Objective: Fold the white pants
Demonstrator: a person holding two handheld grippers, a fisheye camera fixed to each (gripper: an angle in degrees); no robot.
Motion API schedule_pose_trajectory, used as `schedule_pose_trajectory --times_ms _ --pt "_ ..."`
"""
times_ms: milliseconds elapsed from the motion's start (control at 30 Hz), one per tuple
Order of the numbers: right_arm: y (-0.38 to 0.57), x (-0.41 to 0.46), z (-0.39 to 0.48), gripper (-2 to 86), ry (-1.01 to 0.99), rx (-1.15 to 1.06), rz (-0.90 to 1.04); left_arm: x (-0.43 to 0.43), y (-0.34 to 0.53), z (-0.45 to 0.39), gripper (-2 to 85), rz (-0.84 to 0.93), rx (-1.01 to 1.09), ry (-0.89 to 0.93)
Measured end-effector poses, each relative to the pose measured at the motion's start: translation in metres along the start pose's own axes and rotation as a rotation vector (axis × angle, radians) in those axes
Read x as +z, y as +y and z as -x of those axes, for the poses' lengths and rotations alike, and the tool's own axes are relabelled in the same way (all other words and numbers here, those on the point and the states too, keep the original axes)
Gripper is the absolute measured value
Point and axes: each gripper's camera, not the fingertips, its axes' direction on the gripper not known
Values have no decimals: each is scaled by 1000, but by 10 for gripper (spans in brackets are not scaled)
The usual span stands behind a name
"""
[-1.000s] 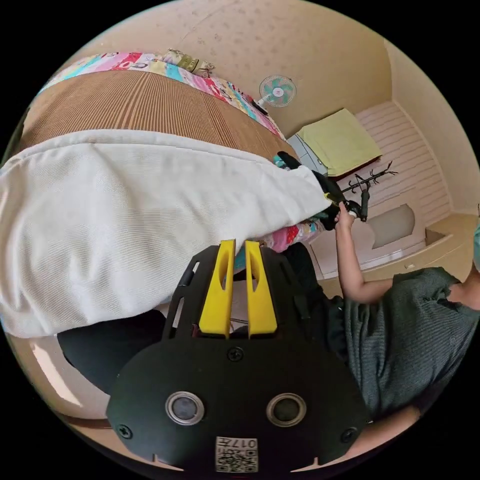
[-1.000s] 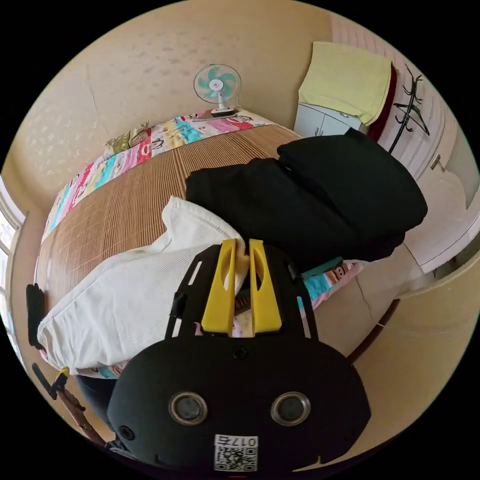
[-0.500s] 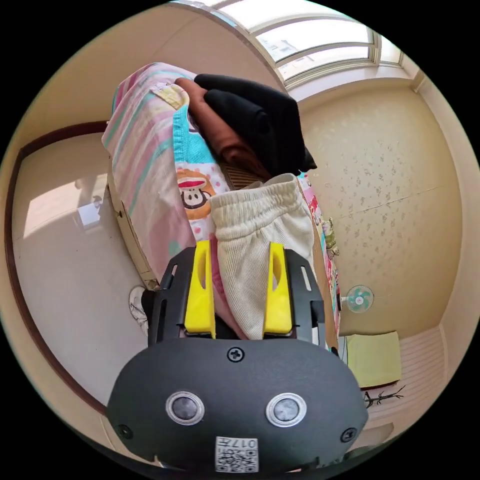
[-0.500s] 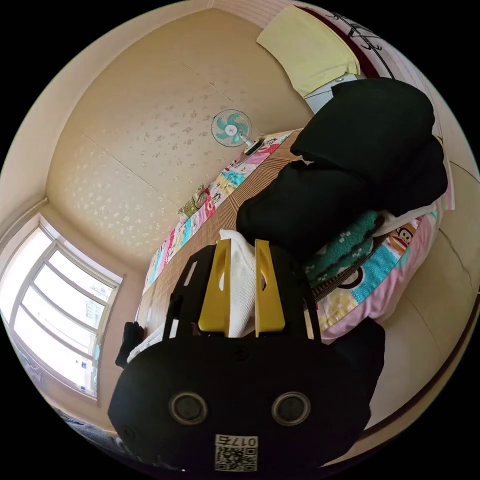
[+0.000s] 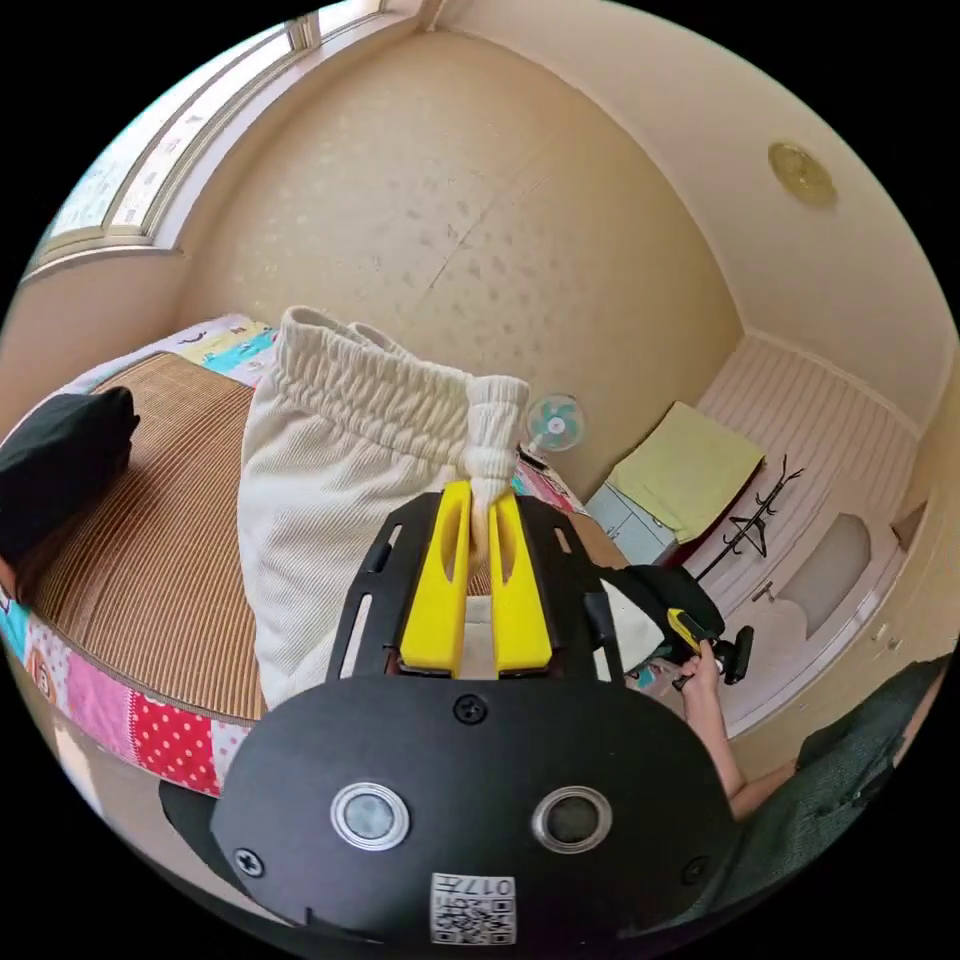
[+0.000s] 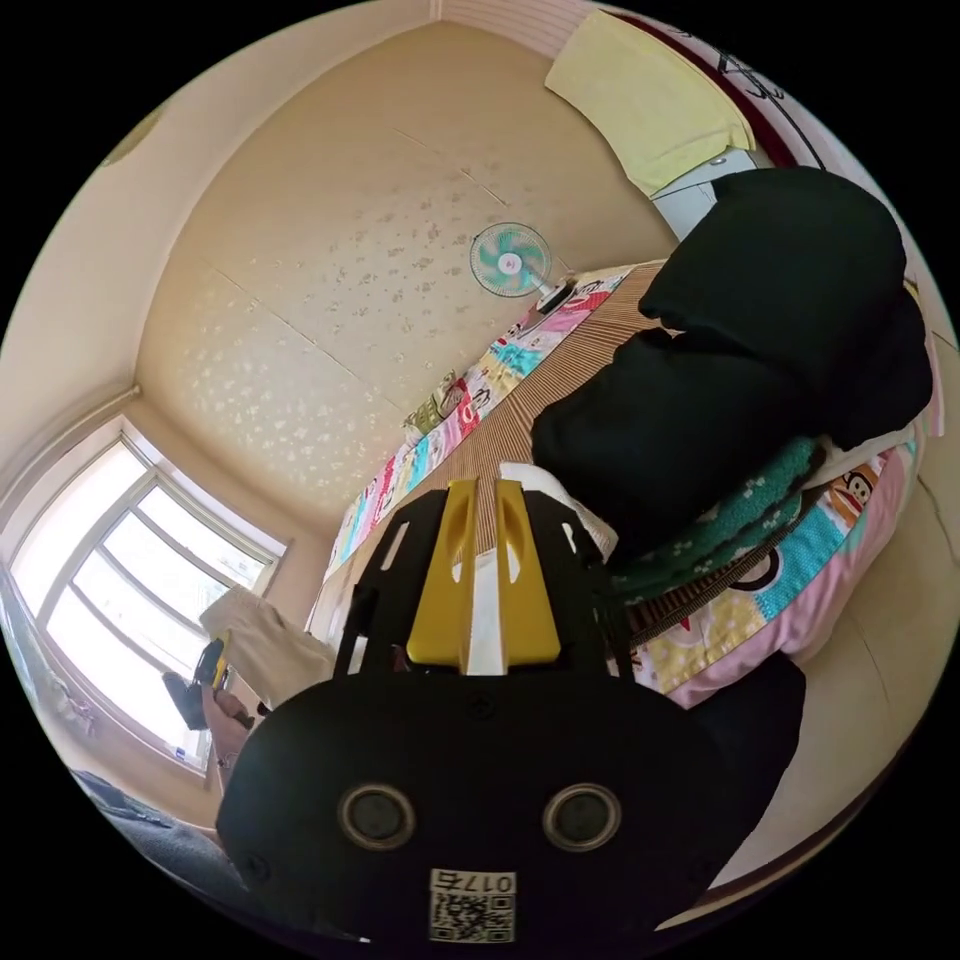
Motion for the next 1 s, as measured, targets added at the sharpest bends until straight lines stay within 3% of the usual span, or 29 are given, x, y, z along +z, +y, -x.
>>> schedule_pose_trajectory --times_ms 133,233,300,367,500,567,633,667,733,867,933,1000 --pt "16 19 6 37 -33 -30 64 141 86 -57 63 386 101 149" --pt "39 51 28 51 -36 -122 153 194 148 -62 91 587 98 272" --pt "60 89 50 70 -99 -194 283 191 159 -68 108 629 127 399" --pt "78 121 70 88 -155 -259 412 153 153 -71 104 551 212 431" --pt "125 178 114 109 -157 -418 575 79 132 -26 97 385 150 146" --pt "150 198 134 95 -95 -570 616 37 133 31 136 289 2 -155" --pt "181 226 148 59 41 -755 686 29 150 80 157 344 -86 -380" --pt "204 248 150 41 167 -873 741 37 170 118 158 479 -189 -410" --pt "220 259 149 23 208 -962 686 43 206 164 170 604 -378 -207" --pt "204 270 151 9 242 -857 738 4 239 208 174 406 -540 120" --pt "197 247 160 6 322 -855 556 -3 248 222 180 325 -574 194" --pt "195 213 168 5 257 -870 370 3 258 238 173 332 -632 244"
